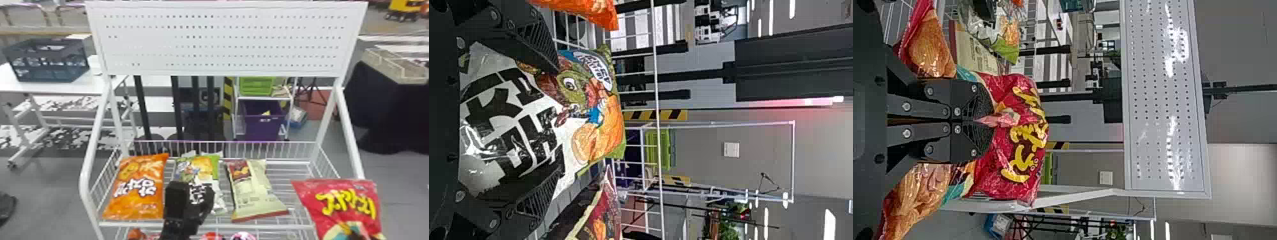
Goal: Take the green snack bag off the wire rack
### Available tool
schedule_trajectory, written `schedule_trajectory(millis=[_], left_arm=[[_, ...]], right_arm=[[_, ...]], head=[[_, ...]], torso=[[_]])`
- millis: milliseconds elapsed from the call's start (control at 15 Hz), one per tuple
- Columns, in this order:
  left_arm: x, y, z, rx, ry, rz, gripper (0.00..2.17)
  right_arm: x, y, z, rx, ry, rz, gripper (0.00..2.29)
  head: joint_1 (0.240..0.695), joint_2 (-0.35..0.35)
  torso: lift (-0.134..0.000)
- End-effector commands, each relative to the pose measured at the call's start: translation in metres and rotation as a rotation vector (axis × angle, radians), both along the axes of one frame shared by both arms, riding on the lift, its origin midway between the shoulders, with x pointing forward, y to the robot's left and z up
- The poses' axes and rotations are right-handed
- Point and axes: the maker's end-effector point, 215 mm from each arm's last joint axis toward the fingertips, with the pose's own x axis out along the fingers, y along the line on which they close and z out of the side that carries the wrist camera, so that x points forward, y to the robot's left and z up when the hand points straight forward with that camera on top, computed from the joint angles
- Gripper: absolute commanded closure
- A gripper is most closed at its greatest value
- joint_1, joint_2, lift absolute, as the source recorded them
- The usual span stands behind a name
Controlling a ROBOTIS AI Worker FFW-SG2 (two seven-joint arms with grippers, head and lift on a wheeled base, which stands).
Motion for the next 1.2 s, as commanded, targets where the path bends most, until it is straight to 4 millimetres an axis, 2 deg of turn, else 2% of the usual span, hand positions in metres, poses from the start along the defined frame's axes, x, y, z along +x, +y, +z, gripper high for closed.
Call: schedule_trajectory(millis=[0,67,133,200,267,467,600,733,933,1067,1133], left_arm=[[-0.002,0.001,-0.005,0.009,0.017,0.001,1.05],[-0.003,0.004,-0.004,0.009,0.015,0.015,1.56],[-0.006,0.001,-0.003,0.007,0.019,0.001,1.85],[-0.01,-0.004,-0.008,0.005,0.052,-0.016,1.89],[-0.013,-0.009,-0.005,-0.007,0.061,-0.028,1.89],[-0.026,-0.018,0.019,-0.028,0.02,-0.047,1.89],[-0.04,-0.015,0.034,-0.036,-0.012,-0.039,1.89],[-0.052,0.005,0.056,-0.037,-0.056,-0.006,1.89],[-0.085,0.036,0.104,-0.036,-0.15,0.024,1.89],[-0.109,0.064,0.122,-0.026,-0.179,0.053,1.89],[-0.123,0.08,0.123,-0.015,-0.179,0.07,1.89]], right_arm=[[0.001,0.0,0.001,0.001,-0.003,0.0,2.23],[0.001,0.0,0.001,0.001,-0.003,0.0,2.23],[0.001,0.001,0.002,0.004,-0.004,0.001,2.23],[0.001,0.001,0.002,0.004,-0.004,0.001,2.23],[0.001,0.0,0.001,0.003,-0.003,0.0,2.23],[0.001,0.001,0.002,0.004,-0.004,0.001,2.23],[0.002,0.002,0.004,0.006,-0.01,0.002,2.23],[0.002,0.003,0.005,0.007,-0.013,0.003,2.23],[0.003,0.005,0.004,0.009,-0.01,0.006,2.23],[0.003,0.005,0.005,0.009,-0.012,0.007,2.23],[0.003,0.006,0.006,0.01,-0.015,0.009,2.23]], head=[[0.499,0.0],[0.499,0.0],[0.499,0.0],[0.499,0.0],[0.499,0.0],[0.499,0.0],[0.499,0.0],[0.499,0.0],[0.499,0.0],[0.499,0.0],[0.499,0.0]], torso=[[0.0],[0.0],[0.0],[0.0],[0.0],[0.0],[0.0],[0.0],[0.0],[0.0],[0.0]])
